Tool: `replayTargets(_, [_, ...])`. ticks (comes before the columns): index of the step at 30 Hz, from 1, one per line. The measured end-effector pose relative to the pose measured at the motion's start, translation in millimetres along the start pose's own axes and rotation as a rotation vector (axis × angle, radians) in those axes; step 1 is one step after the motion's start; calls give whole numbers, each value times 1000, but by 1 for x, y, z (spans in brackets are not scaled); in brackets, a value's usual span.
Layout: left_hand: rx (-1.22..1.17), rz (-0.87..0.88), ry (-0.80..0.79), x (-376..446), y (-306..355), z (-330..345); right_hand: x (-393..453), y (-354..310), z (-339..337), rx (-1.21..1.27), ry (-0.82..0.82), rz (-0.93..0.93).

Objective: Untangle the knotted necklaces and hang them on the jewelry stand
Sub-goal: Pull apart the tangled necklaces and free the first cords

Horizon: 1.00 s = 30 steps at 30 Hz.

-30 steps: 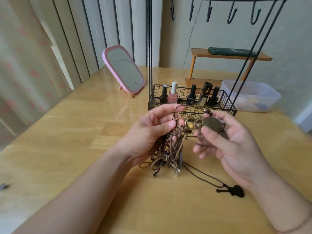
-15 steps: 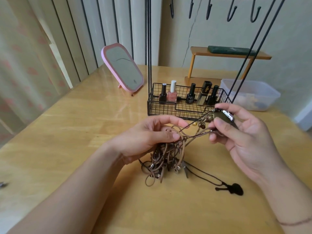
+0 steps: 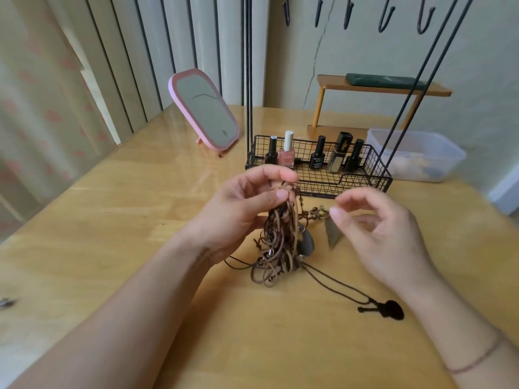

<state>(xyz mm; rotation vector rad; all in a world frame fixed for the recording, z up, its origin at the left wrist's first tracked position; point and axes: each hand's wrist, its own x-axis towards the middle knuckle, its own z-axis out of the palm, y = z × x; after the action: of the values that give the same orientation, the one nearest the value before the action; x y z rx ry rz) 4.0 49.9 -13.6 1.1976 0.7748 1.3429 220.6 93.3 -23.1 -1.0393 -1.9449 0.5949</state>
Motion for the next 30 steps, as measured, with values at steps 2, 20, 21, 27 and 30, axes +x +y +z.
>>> replayTargets(2, [-12,28,27,0,2,-1,-4,-5,1,71,-91,-103])
replayTargets(20, [-520,200,151,3,16,-26,-7,-2,0,269,-475,-10])
replayTargets(21, [-550,197,172,3,15,-28,-4,-3,-6,453,-454,28])
replayTargets(27, [-633,86,334,3,15,-24,1,-5,-36,843,-543,149])
replayTargets(30, [-220,-110,483,-1,20,-22,0,-5,-41,831,-564,149])
